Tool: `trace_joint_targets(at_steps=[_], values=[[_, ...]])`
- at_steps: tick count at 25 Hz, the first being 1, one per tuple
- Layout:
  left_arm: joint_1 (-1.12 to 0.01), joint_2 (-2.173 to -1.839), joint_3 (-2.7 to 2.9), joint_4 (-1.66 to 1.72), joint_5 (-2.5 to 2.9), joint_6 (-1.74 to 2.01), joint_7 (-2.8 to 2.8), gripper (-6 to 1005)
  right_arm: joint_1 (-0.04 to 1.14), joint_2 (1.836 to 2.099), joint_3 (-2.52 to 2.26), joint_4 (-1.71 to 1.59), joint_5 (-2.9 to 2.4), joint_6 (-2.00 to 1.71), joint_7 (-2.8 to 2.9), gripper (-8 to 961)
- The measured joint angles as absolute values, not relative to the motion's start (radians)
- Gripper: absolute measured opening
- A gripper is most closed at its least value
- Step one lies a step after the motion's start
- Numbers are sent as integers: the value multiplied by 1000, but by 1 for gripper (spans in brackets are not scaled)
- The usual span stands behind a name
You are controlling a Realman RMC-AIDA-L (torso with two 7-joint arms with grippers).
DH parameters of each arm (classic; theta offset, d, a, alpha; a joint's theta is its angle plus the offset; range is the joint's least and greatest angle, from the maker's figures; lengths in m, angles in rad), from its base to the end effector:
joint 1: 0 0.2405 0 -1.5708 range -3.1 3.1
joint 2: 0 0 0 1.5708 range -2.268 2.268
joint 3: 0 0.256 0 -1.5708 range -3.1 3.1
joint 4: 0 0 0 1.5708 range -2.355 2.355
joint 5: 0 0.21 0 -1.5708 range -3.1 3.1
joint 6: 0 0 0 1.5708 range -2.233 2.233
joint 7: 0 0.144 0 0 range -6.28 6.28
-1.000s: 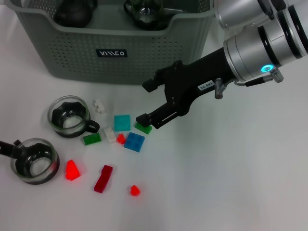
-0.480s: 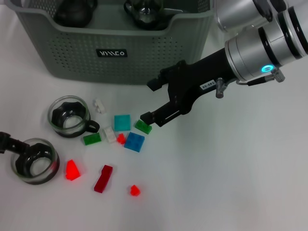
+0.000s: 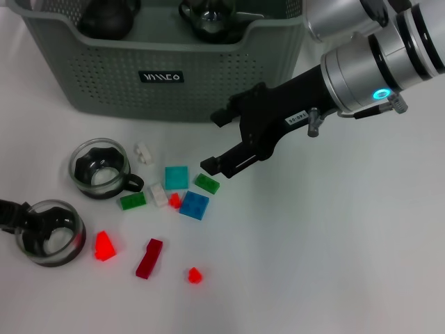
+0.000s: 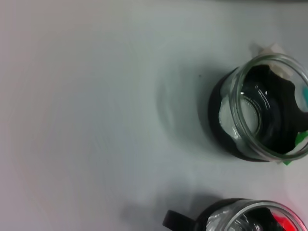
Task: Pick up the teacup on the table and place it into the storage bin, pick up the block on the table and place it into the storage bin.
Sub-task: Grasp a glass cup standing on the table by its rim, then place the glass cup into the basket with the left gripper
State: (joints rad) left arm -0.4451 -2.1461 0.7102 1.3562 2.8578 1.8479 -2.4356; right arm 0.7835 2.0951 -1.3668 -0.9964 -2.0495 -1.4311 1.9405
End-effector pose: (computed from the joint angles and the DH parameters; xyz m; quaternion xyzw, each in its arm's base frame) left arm -0.3074 0.2792 0.0776 -0.7700 -0.5983 0.1419 0.1704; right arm 0.1079 0.3613 -0.0575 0.9949 -0.0945 -0.0343 0.0022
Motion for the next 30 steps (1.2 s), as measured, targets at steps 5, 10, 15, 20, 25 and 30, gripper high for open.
trace_joint_targets(at_steps=[5, 10, 15, 20, 25, 30], values=[[-445, -2147, 735, 1323, 2858, 1818, -2451, 709, 792, 2095, -1369, -988, -2050, -1418, 1939, 948], [-445, -2143, 771, 1294, 2858, 1794, -2471, 573, 798, 2095, -1370, -988, -2051, -1416, 1937, 948], [-437, -2131, 811, 1279, 2858, 1773, -2494, 397, 800, 2095, -1368, -988, -2051, -1416, 1937, 948], [-418, -2130, 856, 1300, 2858, 1743, -2515, 197, 799, 2095, -1365, -988, -2051, -1414, 1937, 948], [-395, -2138, 888, 1363, 2858, 1734, -2532, 78, 799, 2095, -1364, -988, -2051, -1414, 1937, 947], [-385, -2138, 870, 1436, 2857, 1762, -2531, 53, 799, 2093, -1363, -988, -2051, -1414, 1937, 947]])
